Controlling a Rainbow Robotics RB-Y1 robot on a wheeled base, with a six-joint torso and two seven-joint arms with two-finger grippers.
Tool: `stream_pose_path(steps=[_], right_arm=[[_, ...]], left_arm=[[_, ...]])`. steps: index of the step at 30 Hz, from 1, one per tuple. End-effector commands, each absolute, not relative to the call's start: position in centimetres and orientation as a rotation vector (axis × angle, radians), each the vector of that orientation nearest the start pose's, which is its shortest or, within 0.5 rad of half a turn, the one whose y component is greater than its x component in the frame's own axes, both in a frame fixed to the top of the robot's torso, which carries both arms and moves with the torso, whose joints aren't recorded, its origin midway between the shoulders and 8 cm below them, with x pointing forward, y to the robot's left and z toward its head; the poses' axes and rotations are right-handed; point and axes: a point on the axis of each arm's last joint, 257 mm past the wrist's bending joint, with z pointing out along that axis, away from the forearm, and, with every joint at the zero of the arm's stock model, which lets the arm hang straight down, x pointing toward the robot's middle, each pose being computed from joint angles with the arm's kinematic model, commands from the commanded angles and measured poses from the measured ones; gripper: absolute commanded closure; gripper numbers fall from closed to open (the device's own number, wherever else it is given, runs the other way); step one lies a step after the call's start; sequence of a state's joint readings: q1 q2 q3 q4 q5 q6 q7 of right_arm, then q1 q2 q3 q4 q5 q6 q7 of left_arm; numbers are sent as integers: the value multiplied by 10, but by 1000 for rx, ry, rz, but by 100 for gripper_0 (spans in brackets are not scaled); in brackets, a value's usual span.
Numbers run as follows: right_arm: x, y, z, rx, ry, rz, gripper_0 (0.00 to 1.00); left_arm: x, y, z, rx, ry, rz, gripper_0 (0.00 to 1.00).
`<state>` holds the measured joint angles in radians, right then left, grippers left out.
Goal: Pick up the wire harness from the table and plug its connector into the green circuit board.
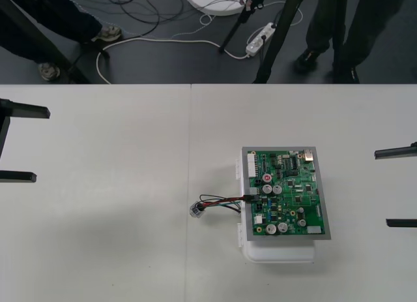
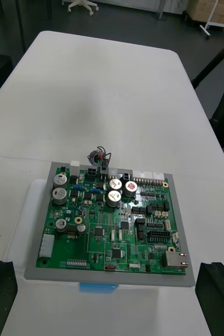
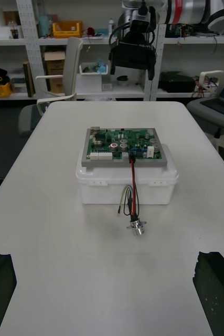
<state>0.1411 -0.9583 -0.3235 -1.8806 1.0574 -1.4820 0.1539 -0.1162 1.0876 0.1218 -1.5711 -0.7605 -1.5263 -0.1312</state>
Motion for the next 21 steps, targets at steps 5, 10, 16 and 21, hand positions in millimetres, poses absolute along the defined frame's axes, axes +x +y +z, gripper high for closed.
stream_pose_path(steps=[5, 10, 16, 21], right_arm=[[302, -243, -124, -1694, 1208, 489, 0], [300, -248, -126, -1694, 1214, 503, 0], [297, -248, -113, -1679, 1181, 514, 0], [295, -253, -112, -1687, 1187, 518, 0]], left_arm=[[313, 251, -48, 1553, 1221, -819, 0], [312, 252, -48, 1561, 1233, -818, 0], [313, 254, -54, 1569, 1252, -810, 0], [315, 257, -63, 1592, 1279, -783, 2]])
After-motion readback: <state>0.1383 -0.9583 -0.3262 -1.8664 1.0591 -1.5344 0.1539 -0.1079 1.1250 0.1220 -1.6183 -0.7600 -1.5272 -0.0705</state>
